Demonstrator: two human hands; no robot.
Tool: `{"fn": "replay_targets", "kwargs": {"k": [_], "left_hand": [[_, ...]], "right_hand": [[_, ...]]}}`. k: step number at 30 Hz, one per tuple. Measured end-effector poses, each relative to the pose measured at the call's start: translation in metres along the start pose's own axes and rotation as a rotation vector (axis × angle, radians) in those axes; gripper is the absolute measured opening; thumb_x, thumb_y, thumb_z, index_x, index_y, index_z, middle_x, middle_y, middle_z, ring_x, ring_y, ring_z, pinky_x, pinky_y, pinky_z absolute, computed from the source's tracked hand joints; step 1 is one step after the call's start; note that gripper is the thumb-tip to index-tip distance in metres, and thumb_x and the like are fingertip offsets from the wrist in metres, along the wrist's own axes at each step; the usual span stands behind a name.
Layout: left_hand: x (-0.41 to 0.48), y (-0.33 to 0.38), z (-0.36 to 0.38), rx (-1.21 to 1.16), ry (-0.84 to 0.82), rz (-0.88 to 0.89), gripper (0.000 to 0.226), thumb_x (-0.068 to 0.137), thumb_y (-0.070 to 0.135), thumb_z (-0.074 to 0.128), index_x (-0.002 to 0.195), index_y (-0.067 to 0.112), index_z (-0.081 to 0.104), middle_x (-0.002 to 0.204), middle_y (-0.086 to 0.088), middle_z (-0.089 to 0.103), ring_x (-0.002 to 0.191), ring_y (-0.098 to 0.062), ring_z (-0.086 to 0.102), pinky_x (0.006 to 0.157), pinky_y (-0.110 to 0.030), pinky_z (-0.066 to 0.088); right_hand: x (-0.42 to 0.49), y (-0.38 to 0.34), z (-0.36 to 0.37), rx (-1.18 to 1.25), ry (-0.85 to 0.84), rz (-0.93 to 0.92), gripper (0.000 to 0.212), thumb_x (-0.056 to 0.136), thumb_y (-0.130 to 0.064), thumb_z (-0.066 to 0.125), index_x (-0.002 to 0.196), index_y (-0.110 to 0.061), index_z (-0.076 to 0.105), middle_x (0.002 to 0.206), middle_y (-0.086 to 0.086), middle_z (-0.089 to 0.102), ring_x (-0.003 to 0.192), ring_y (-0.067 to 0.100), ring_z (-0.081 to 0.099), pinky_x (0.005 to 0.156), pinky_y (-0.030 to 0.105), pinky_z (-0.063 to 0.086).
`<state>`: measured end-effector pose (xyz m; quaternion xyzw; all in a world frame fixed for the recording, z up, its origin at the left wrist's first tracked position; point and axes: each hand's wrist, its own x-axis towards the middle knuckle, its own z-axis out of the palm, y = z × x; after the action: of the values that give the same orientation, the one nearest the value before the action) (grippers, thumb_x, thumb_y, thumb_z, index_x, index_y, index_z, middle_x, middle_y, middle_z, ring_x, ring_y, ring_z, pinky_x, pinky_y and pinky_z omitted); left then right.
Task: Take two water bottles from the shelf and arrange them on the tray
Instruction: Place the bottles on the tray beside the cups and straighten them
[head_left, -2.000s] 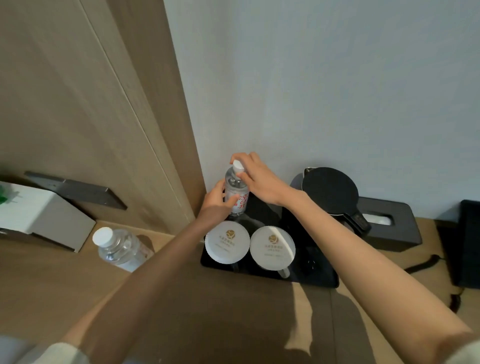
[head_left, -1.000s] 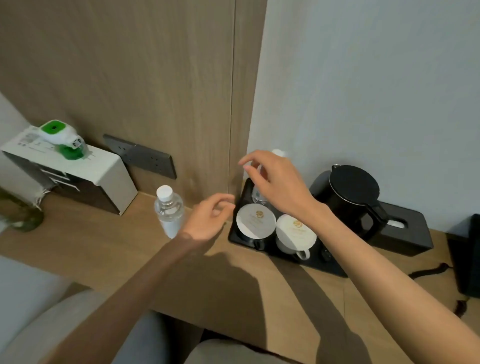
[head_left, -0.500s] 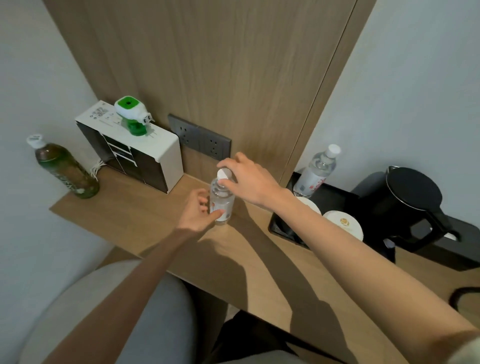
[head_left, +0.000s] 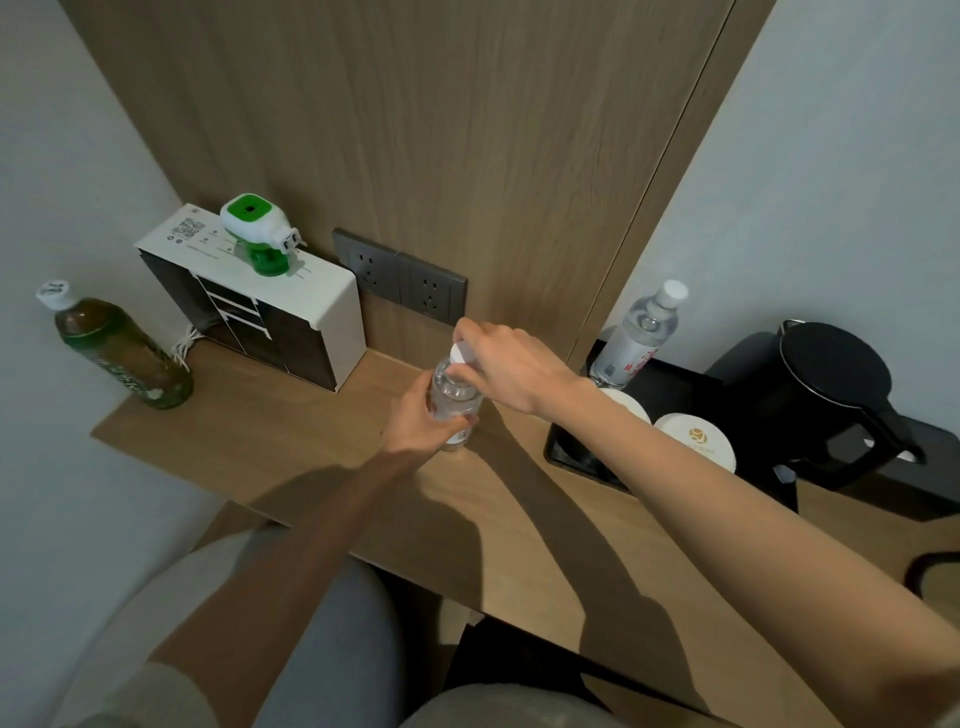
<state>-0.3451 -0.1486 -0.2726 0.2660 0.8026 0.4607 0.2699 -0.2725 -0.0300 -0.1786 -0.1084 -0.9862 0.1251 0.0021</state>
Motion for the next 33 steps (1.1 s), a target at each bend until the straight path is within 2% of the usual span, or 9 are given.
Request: {"fn": "replay_targets", "kwargs": {"k": [4, 10, 15, 17, 20, 22, 28, 31, 33], "left_hand": [[-0.011, 0.016, 0.002, -0.042, -0.081, 0.086, 0.062, 0.069, 0.024, 0.078, 0.123, 0.021, 0.047, 0.115, 0.003, 0.06, 0.104, -0.012, 0.058, 0.089, -0.029, 0.047], [-0.035, 0.059, 0.001, 0.06, -0.203, 0.291, 0.065, 0.066, 0.044, 0.077, 0.121, 0.026, 0.047, 0.119, 0.003, 0.061, 0.106, -0.009, 0.06, 0.088, -0.029, 0.052], [-0.049, 0.108, 0.018, 0.179, -0.173, 0.43, 0.061, 0.067, 0.047, 0.075, 0.118, 0.024, 0.051, 0.11, 0.011, 0.061, 0.095, -0.005, 0.058, 0.075, -0.014, 0.045], [-0.051, 0.129, 0.032, 0.181, -0.186, 0.468, 0.061, 0.068, 0.048, 0.074, 0.119, 0.025, 0.05, 0.107, 0.015, 0.059, 0.093, -0.004, 0.057, 0.073, -0.015, 0.044], [-0.048, 0.155, 0.057, 0.186, -0.223, 0.508, 0.062, 0.066, 0.052, 0.073, 0.118, 0.026, 0.049, 0.112, 0.009, 0.064, 0.098, -0.009, 0.06, 0.083, -0.032, 0.052], [-0.041, 0.169, 0.074, 0.189, -0.243, 0.526, 0.063, 0.065, 0.052, 0.073, 0.118, 0.026, 0.049, 0.111, 0.007, 0.066, 0.098, -0.011, 0.062, 0.084, -0.036, 0.053], [-0.01, 0.204, 0.125, 0.211, -0.307, 0.561, 0.067, 0.059, 0.056, 0.076, 0.115, 0.027, 0.055, 0.109, 0.006, 0.065, 0.095, -0.01, 0.06, 0.083, -0.03, 0.052], [0.01, 0.21, 0.15, 0.249, -0.308, 0.557, 0.065, 0.054, 0.064, 0.073, 0.107, 0.03, 0.058, 0.103, 0.006, 0.063, 0.093, -0.01, 0.059, 0.081, -0.034, 0.053], [0.019, 0.21, 0.165, 0.226, -0.314, 0.528, 0.062, 0.056, 0.058, 0.076, 0.106, 0.026, 0.059, 0.103, 0.006, 0.063, 0.093, -0.01, 0.059, 0.077, -0.026, 0.05]], "right_hand": [[-0.02, 0.002, -0.017, -0.003, 0.074, 0.014, 0.028, 0.096, -0.035, 0.046, 0.112, -0.011, 0.047, 0.107, 0.009, 0.063, 0.073, 0.019, 0.046, 0.06, 0.029, 0.034], [-0.066, 0.003, -0.065, 0.034, 0.201, -0.022, 0.032, 0.095, -0.04, 0.046, 0.106, -0.011, 0.05, 0.086, -0.005, 0.049, 0.074, 0.021, 0.053, 0.065, 0.035, 0.044], [-0.106, 0.016, -0.1, 0.091, 0.354, 0.044, 0.033, 0.095, -0.042, 0.046, 0.105, -0.012, 0.054, 0.087, -0.001, 0.059, 0.074, 0.018, 0.054, 0.067, 0.035, 0.047], [-0.12, 0.025, -0.111, 0.092, 0.408, 0.088, 0.033, 0.095, -0.042, 0.047, 0.106, -0.012, 0.054, 0.091, 0.002, 0.062, 0.076, 0.019, 0.056, 0.069, 0.035, 0.047], [-0.14, 0.043, -0.125, 0.06, 0.452, 0.148, 0.036, 0.095, -0.041, 0.048, 0.112, -0.01, 0.055, 0.094, 0.001, 0.06, 0.078, 0.018, 0.055, 0.072, 0.032, 0.044], [-0.152, 0.058, -0.132, 0.034, 0.477, 0.191, 0.036, 0.095, -0.04, 0.048, 0.113, -0.01, 0.055, 0.092, -0.005, 0.055, 0.077, 0.016, 0.053, 0.072, 0.029, 0.04], [-0.166, 0.113, -0.144, -0.003, 0.524, 0.303, 0.034, 0.094, -0.038, 0.051, 0.112, -0.01, 0.055, 0.09, -0.009, 0.048, 0.077, 0.018, 0.055, 0.072, 0.03, 0.039], [-0.166, 0.141, -0.142, -0.023, 0.513, 0.348, 0.034, 0.094, -0.038, 0.051, 0.112, -0.01, 0.054, 0.092, 0.0, 0.058, 0.084, 0.025, 0.06, 0.071, 0.03, 0.037], [-0.164, 0.159, -0.138, -0.025, 0.5, 0.369, 0.034, 0.094, -0.038, 0.05, 0.113, -0.01, 0.054, 0.098, 0.005, 0.062, 0.085, 0.026, 0.06, 0.07, 0.03, 0.036]]}}
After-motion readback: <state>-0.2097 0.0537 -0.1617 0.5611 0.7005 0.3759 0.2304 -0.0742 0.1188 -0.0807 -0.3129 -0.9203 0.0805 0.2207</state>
